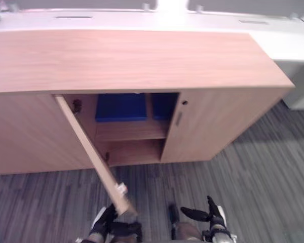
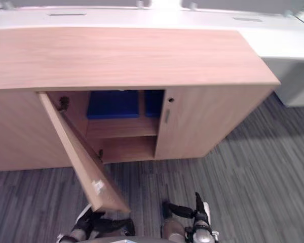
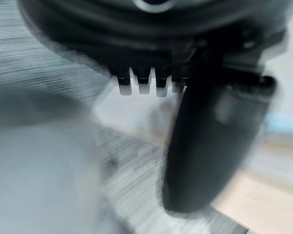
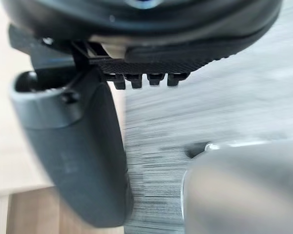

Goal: Walk over to the cabinet, pick up the folder, carry it to the office cabinet, place the folder inside the office cabinet, then close the office cabinet door

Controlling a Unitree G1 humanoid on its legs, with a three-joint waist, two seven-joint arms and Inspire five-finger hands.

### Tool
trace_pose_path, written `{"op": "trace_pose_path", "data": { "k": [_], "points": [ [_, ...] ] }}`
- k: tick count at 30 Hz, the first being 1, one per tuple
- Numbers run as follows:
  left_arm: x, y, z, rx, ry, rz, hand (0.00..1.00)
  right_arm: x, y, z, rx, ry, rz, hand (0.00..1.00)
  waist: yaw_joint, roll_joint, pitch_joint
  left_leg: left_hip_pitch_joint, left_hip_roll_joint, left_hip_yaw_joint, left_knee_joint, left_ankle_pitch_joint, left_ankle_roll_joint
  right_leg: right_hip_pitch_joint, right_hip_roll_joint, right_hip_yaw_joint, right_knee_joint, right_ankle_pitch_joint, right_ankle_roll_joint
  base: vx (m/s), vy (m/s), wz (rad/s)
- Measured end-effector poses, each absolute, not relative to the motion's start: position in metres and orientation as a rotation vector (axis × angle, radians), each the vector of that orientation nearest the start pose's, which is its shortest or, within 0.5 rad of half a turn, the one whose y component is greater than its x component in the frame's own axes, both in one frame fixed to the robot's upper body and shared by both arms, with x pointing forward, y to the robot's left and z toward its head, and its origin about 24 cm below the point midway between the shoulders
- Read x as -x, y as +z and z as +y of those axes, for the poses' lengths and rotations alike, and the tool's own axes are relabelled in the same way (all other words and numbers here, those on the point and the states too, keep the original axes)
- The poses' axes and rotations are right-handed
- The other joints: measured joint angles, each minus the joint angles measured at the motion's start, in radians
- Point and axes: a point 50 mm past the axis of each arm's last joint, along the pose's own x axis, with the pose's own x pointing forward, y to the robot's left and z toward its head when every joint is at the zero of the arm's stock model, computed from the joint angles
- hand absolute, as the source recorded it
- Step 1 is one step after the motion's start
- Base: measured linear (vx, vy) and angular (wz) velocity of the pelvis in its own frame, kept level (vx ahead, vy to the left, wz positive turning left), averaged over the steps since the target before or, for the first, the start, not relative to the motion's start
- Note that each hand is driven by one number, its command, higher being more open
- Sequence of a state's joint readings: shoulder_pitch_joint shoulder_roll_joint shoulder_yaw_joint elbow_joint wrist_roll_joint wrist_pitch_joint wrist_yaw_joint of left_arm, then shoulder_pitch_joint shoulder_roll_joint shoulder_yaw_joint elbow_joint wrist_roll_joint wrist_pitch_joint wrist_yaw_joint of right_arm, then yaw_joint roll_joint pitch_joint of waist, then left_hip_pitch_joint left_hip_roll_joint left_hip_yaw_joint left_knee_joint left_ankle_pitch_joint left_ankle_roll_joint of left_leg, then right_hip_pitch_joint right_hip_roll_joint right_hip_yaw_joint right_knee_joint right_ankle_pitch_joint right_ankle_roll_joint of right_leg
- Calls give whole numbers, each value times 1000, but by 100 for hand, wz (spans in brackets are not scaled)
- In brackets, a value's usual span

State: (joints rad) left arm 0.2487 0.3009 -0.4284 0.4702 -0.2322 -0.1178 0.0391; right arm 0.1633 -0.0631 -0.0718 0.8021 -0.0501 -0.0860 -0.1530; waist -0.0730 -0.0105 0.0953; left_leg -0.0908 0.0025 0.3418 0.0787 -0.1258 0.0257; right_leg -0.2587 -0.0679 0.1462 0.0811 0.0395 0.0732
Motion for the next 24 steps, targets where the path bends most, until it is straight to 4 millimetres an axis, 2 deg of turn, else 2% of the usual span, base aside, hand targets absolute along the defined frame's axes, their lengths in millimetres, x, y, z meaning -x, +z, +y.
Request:
{"op": "trace_pose_path", "data": {
  "k": [1, 2, 3, 4, 6, 9, 10, 13, 20, 23, 24],
  "points": [
    [-142, -100, 148, -87, -217, 636, 100, -117, -138, -195, 136, -240, 873, 100, 1, -5, -3, 0, 7, 15, -16, 4, -7, 14, 19, -8, -6, 3, -4, 60, -4, -42],
    [-148, -98, 147, -98, -221, 612, 100, -116, -139, -193, 135, -233, 878, 100, -1, -16, -6, 1, 2, 19, -22, 9, -15, 29, 18, -8, -18, 3, -4, 103, -38, -40],
    [-161, -93, 140, -115, -236, 568, 100, -113, -141, -189, 130, -220, 892, 100, -10, -42, -13, 3, -14, 27, -29, 22, -22, 58, 7, 4, -58, 26, 9, 131, -81, -35],
    [-174, -86, 136, -124, -244, 521, 100, -116, -141, -189, 128, -215, 886, 100, -22, -39, -11, 12, -11, 30, -44, 40, -28, 60, 16, 10, -69, 32, 3, 112, -73, -35],
    [-194, -75, 139, -156, -227, 456, 100, -119, -139, -189, 123, -207, 872, 100, -44, -34, -8, 26, -4, 34, -54, 48, -30, 65, 28, 20, -73, 48, 2, 131, -67, -30],
    [-222, -58, 165, -182, -100, 380, 100, -118, -138, -192, 127, -201, 865, 100, -55, -30, -5, 41, 7, 47, -59, 47, -25, 81, 42, 26, -90, 51, 1, 152, -58, -19],
    [-236, -49, 182, -213, -33, 346, 100, -118, -138, -196, 136, -197, 867, 100, -55, -22, 0, 52, 7, 48, -68, 47, -24, 91, 44, 25, -100, 52, 1, 125, -28, -8],
    [-252, -34, 213, -301, 27, 311, 100, -118, -136, -204, 153, -188, 862, 100, -55, 2, 14, 62, 7, 34, -73, 47, -24, 99, 44, 15, -102, 53, 0, 95, -11, -2],
    [-258, -26, 223, -271, 110, 280, 100, -112, -138, -210, 158, -193, 884, 100, -50, 16, 23, 63, 3, -20, -74, 48, -24, 118, 34, -43, -105, 55, -2, 26, 2, 17],
    [-248, -33, 219, -227, 127, 285, 100, -112, -138, -211, 153, -197, 885, 100, -46, 18, 22, 64, 0, -42, -74, 51, -19, 127, 29, -66, -106, 55, -2, -29, -8, 25],
    [-238, -39, 217, -202, 135, 303, 100, -112, -138, -211, 153, -197, 885, 100, -43, 19, 23, 66, -1, -49, -74, 53, -16, 132, 27, -73, -106, 54, -2, -50, -10, 19]
  ]
}}
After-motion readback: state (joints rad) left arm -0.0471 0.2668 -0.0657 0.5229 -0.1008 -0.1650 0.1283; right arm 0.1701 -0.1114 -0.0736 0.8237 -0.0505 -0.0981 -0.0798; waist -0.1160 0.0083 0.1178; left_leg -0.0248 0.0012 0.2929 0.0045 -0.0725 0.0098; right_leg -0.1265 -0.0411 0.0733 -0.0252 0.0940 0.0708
